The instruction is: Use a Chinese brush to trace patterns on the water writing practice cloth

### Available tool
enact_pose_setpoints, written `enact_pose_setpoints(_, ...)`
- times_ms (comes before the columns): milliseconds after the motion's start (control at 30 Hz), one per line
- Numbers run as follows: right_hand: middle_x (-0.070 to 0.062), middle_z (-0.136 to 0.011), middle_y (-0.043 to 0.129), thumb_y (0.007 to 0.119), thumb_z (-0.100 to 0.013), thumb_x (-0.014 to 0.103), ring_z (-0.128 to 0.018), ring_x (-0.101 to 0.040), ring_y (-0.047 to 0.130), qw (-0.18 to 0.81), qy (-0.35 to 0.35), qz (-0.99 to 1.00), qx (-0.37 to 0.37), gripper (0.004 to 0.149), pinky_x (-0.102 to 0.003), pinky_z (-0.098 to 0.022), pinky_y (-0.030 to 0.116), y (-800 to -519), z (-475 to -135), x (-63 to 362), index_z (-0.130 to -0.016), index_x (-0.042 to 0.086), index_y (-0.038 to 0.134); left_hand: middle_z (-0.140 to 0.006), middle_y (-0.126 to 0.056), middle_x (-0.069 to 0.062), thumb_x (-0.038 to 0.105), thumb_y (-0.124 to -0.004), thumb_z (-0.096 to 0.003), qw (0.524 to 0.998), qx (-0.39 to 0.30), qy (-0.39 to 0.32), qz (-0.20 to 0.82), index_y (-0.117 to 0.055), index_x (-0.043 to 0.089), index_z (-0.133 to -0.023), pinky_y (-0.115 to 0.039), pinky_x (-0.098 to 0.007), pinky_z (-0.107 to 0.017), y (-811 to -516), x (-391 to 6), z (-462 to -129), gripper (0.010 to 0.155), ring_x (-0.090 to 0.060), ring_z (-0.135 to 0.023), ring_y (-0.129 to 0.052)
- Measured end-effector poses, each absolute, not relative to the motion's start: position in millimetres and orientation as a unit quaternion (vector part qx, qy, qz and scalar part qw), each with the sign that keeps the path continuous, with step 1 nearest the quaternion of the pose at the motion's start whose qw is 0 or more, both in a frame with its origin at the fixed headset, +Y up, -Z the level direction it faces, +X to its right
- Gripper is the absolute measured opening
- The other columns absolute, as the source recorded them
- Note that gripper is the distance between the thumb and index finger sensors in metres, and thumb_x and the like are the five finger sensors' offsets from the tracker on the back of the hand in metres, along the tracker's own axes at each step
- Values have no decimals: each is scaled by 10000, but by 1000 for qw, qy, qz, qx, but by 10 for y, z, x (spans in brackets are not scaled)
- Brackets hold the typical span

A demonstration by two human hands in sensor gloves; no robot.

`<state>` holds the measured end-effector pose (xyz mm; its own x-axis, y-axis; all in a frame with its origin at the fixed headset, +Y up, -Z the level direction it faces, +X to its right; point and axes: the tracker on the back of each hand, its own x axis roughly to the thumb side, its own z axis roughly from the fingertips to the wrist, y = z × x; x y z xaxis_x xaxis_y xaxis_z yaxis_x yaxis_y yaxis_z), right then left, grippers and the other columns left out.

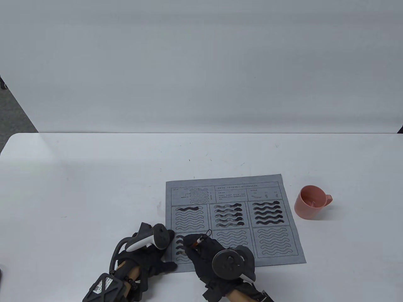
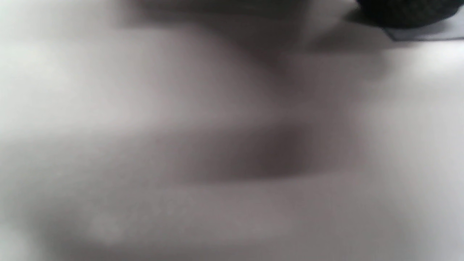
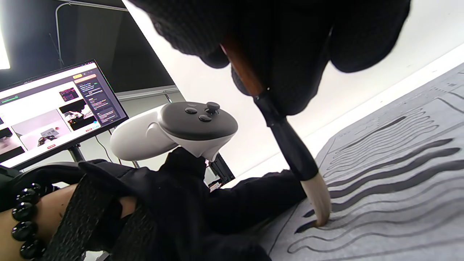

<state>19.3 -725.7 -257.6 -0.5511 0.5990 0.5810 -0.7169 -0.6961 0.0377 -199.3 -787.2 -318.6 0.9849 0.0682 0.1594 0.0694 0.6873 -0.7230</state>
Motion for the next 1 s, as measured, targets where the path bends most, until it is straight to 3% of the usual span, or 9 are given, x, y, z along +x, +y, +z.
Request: enact_pose_setpoints(1000,-177,-876,870,694,-544,242,-708,-393,958,384,-99,873,283,388,-638,-525,748,-7270,-2585,245,-898,83,700,-1024,302,108,723,-605,-376,914,-396,-86,-2,166,503,-950,45,-617,-733,-7872,-1994,-3182,986,-328,-975,272)
